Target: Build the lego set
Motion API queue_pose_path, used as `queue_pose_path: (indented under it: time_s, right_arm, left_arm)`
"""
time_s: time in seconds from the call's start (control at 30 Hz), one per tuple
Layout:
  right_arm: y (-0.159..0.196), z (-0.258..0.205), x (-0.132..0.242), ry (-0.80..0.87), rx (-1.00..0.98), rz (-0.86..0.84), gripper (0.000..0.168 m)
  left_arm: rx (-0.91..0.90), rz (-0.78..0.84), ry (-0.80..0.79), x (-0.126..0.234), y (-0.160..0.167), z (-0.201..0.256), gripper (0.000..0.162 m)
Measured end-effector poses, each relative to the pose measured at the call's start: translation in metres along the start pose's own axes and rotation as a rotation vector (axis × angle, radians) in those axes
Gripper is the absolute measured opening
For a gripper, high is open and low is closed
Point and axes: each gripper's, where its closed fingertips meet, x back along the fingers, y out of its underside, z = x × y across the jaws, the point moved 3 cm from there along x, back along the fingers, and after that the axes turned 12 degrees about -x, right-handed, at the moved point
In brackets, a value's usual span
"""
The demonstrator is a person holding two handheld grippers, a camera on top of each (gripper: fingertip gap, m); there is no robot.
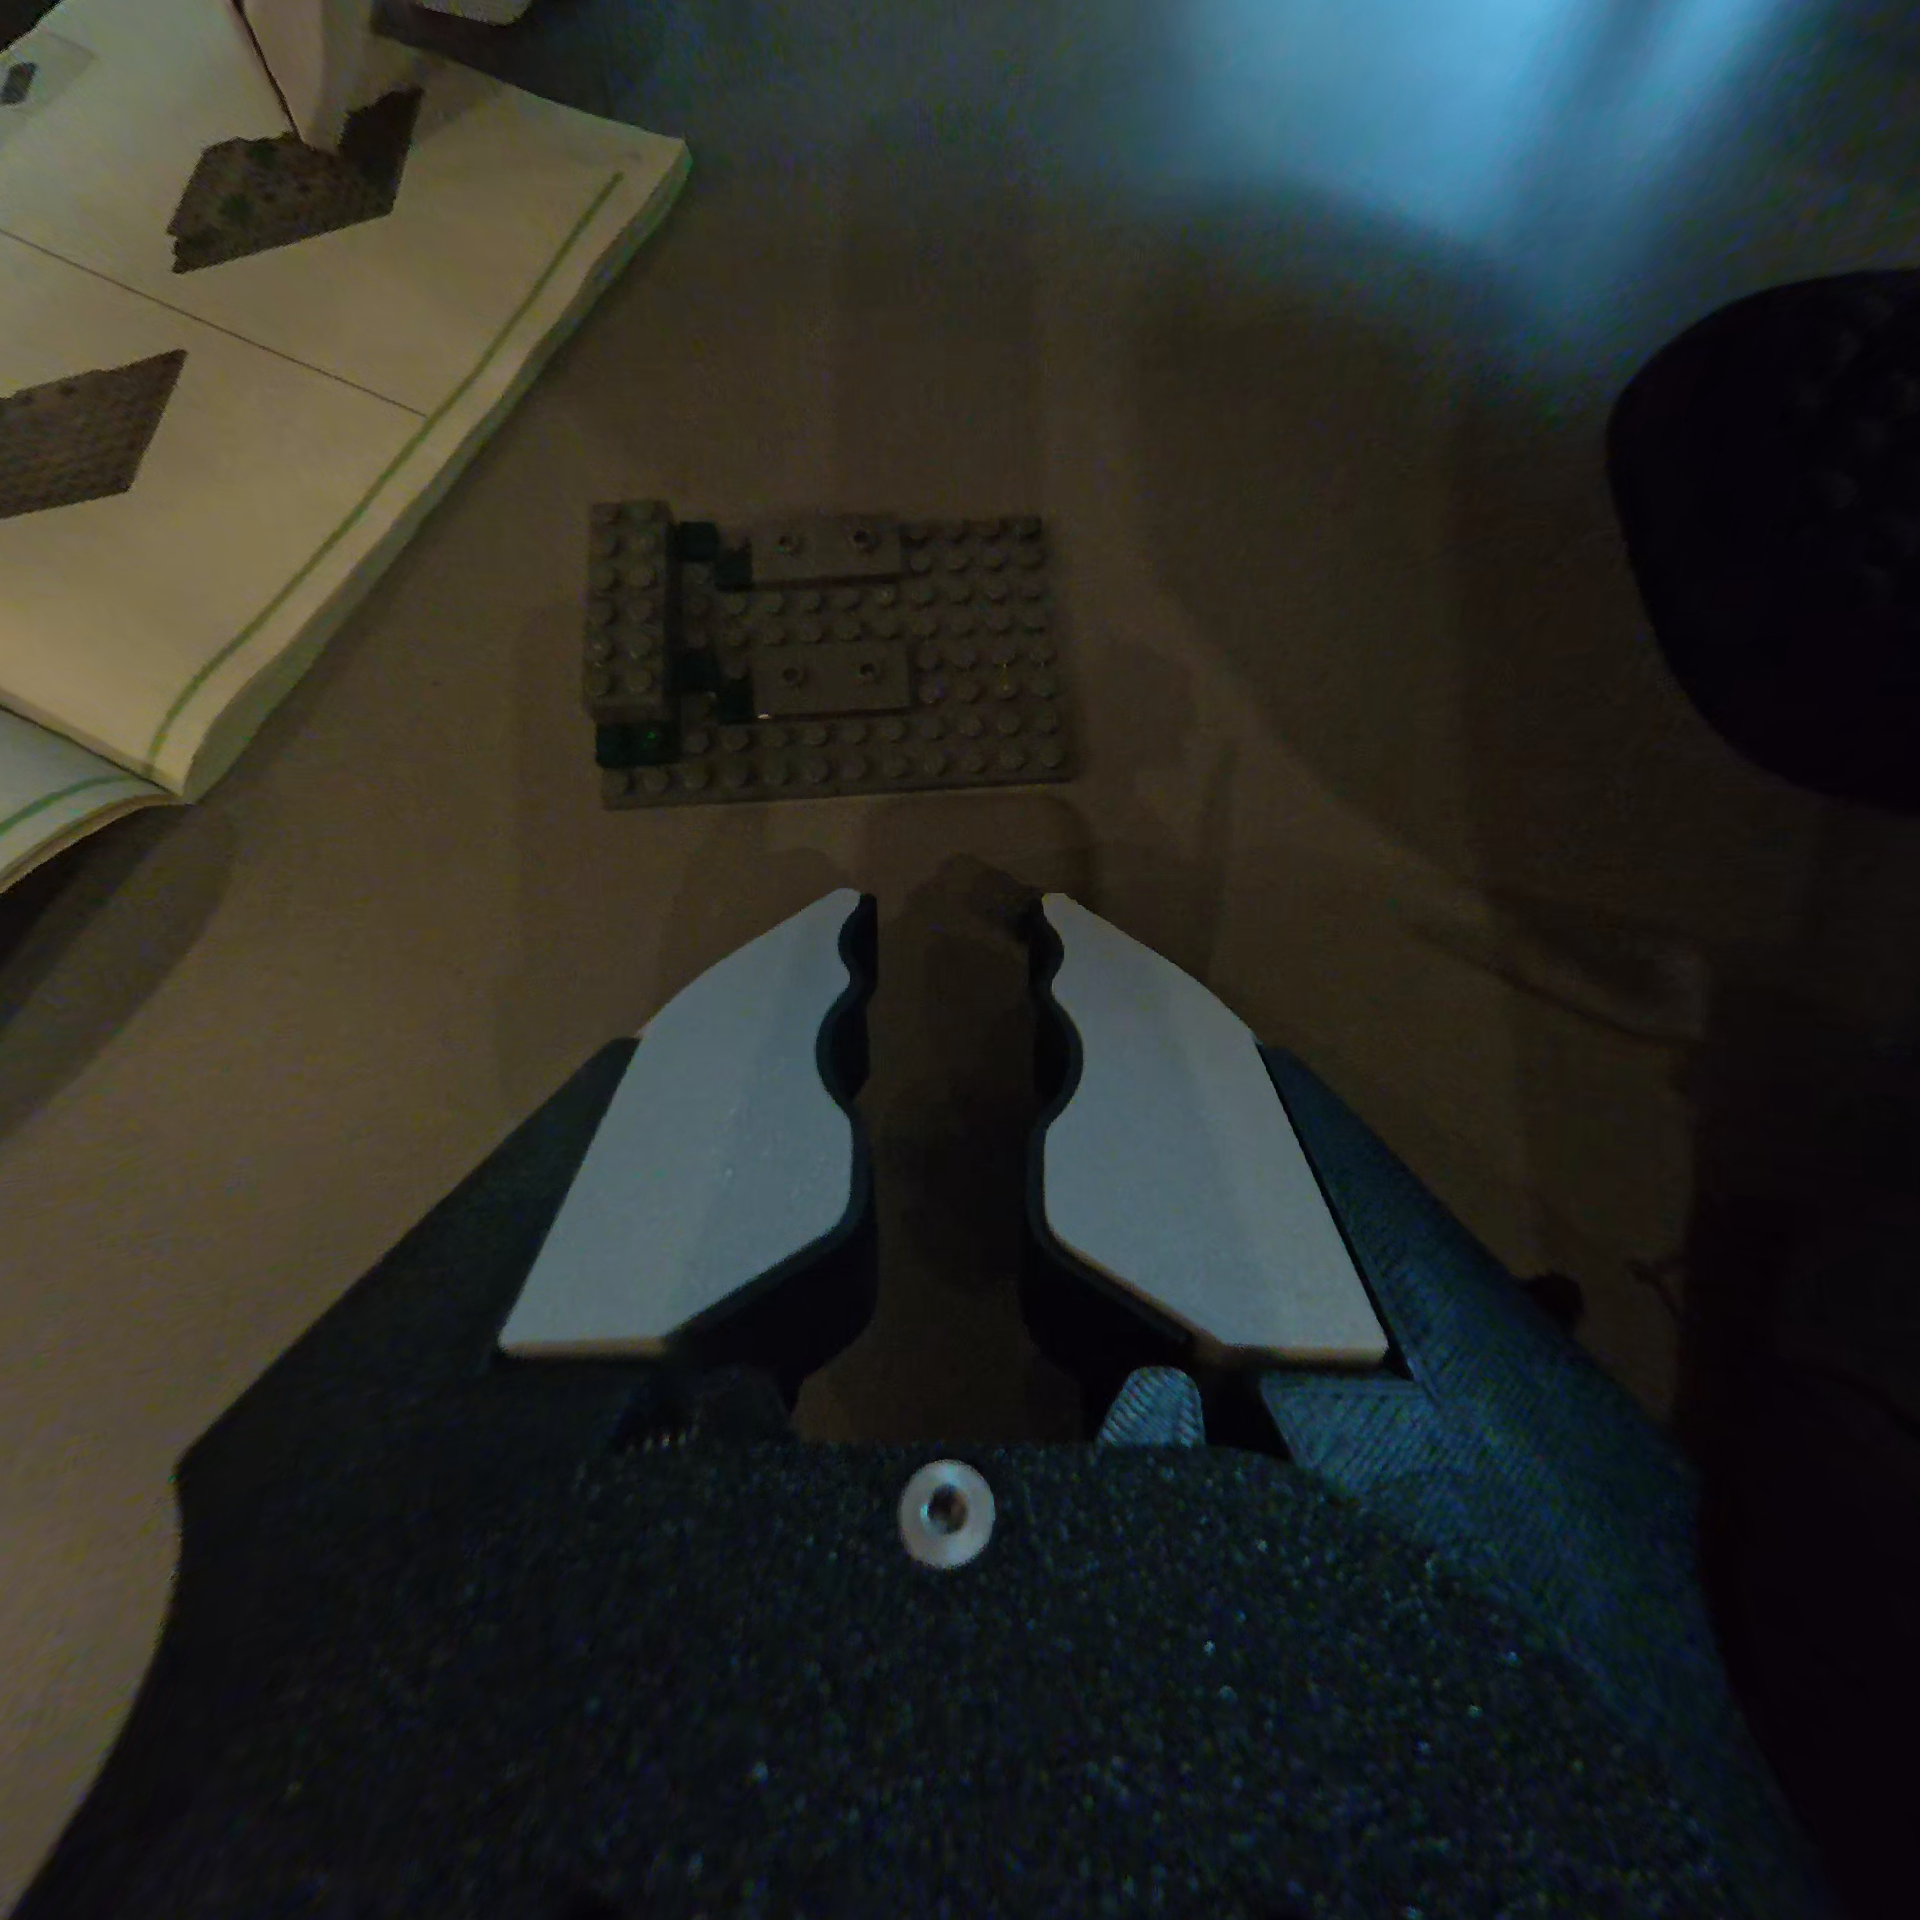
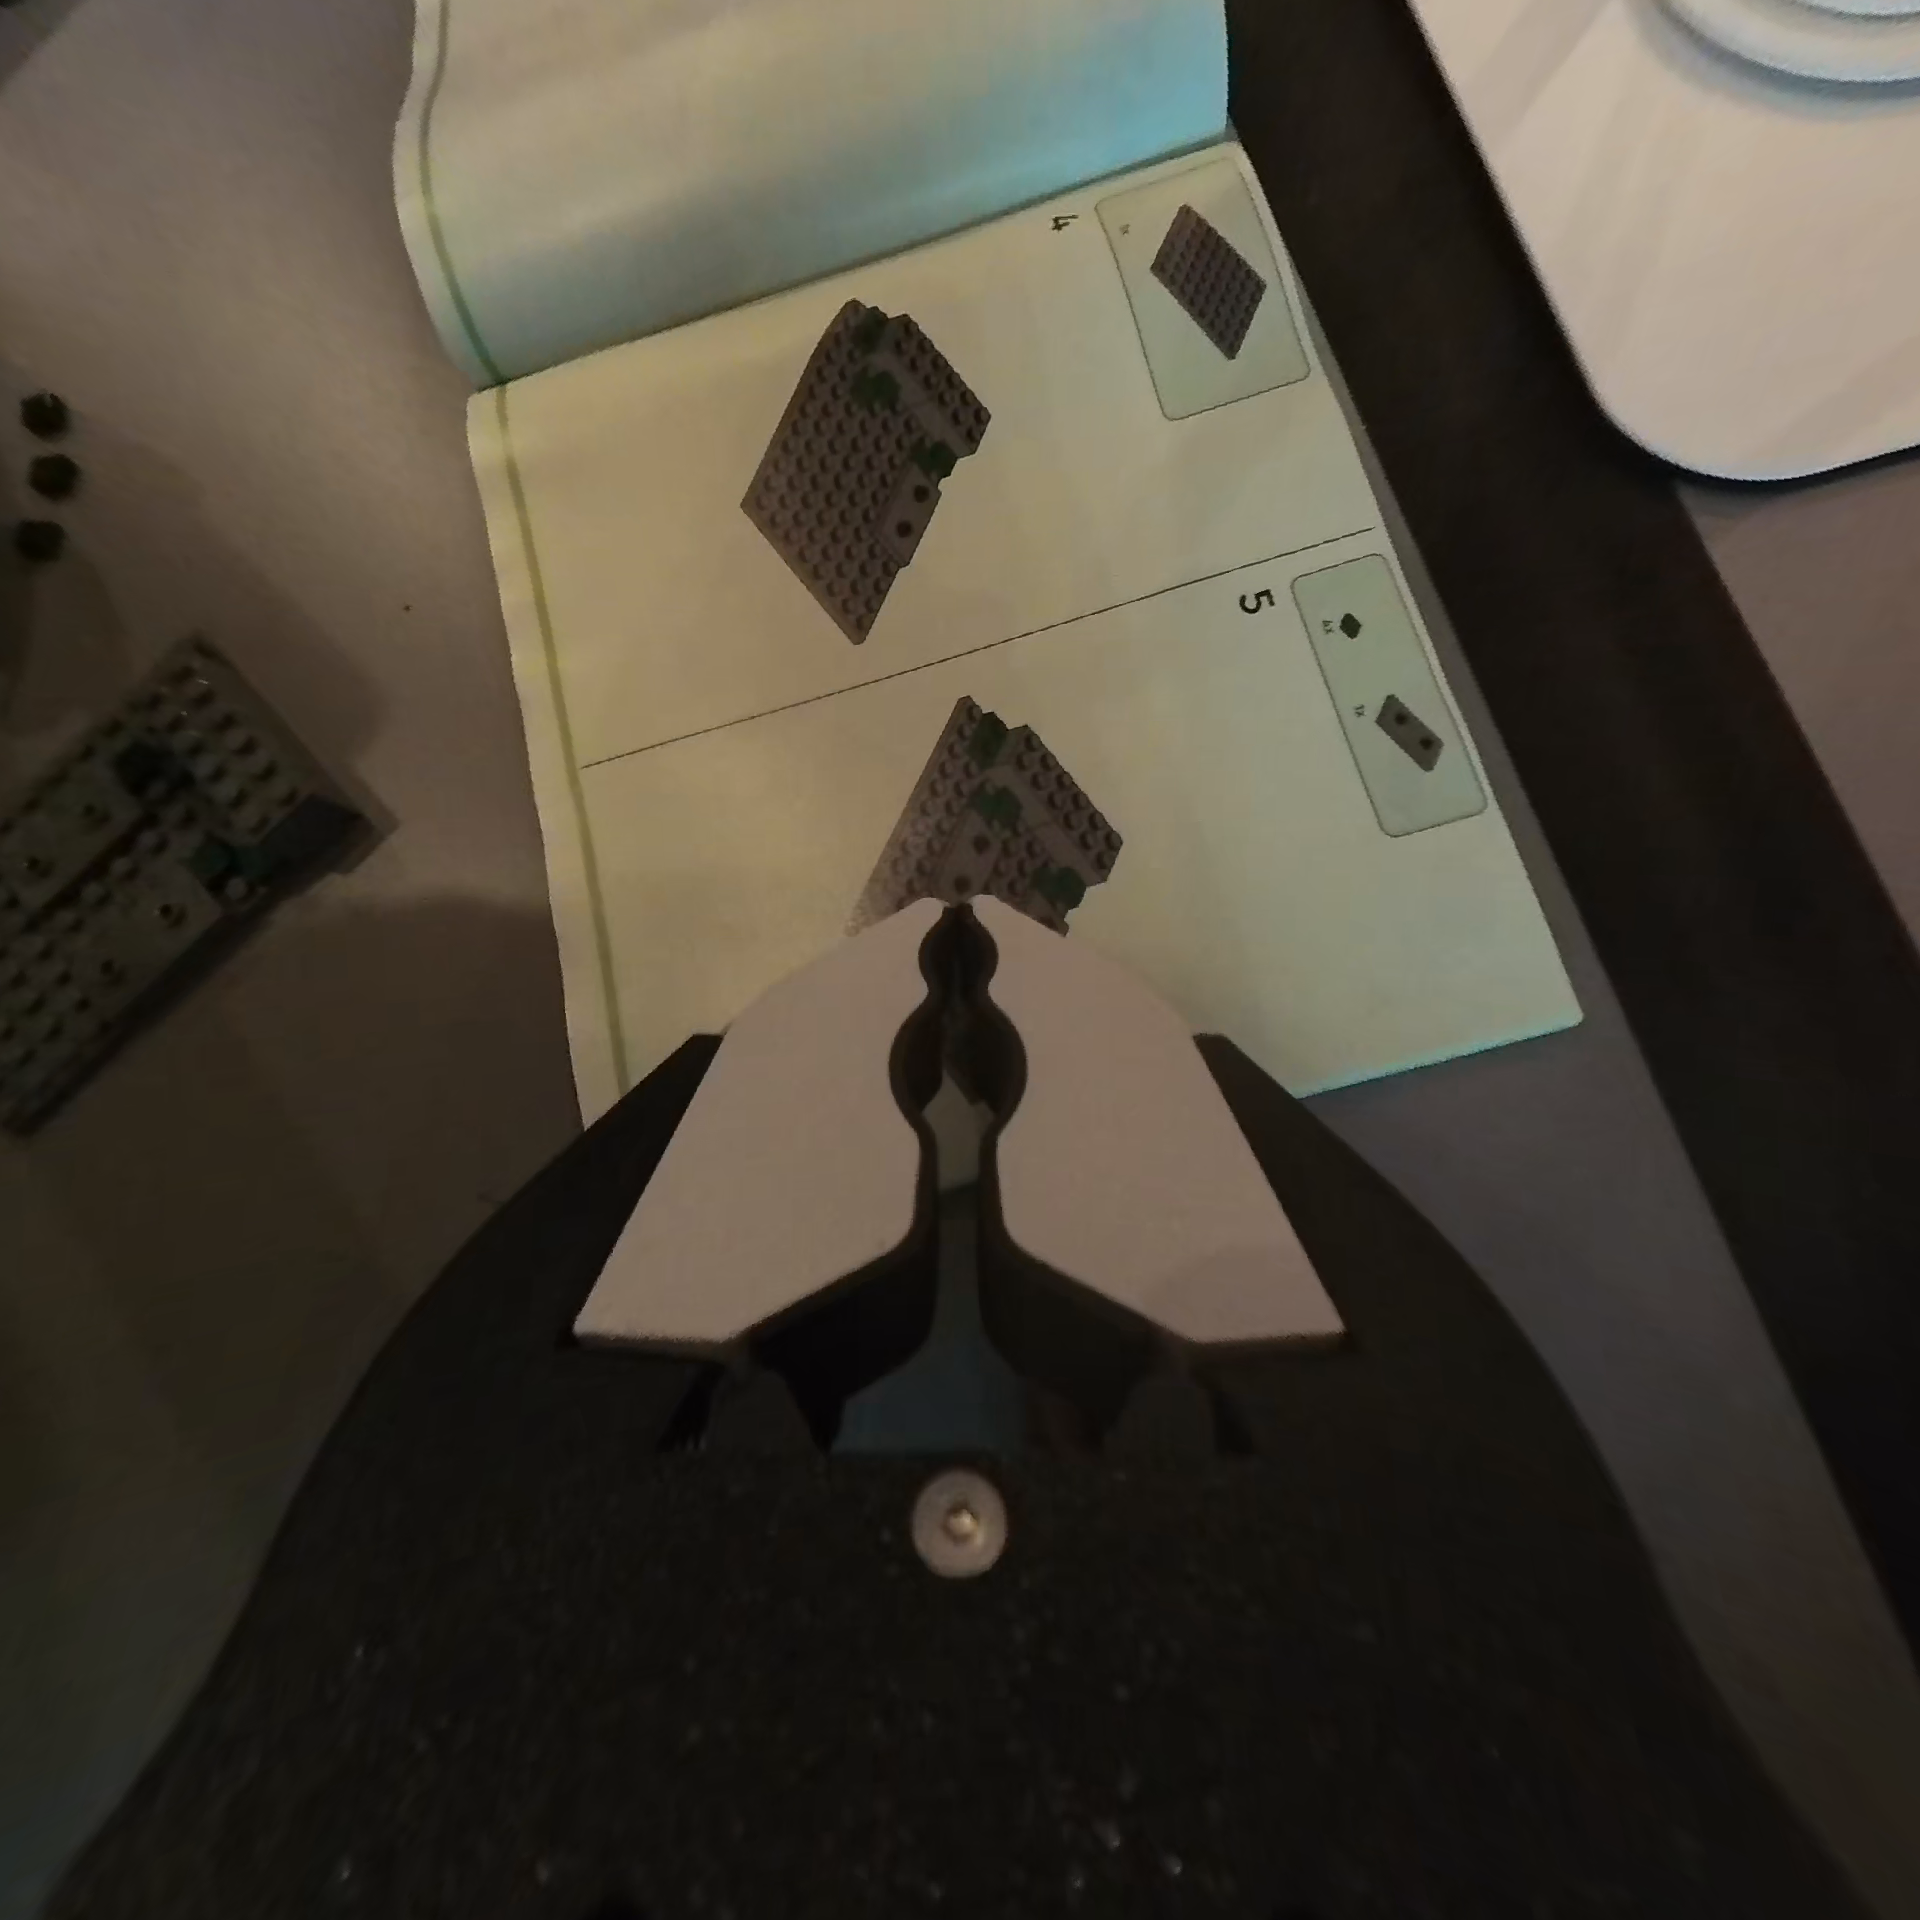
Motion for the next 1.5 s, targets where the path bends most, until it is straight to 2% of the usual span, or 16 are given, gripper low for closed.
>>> queue_pose_path:
  time_s: [1.5]
  right_arm:
    - [0.0073,-0.0008,0.0028,-0.032,-0.003,-0.017,0.0]
  left_arm:
    - [-0.029,-0.006,0.0,-0.0013,-0.0001,0.0026,0.027]
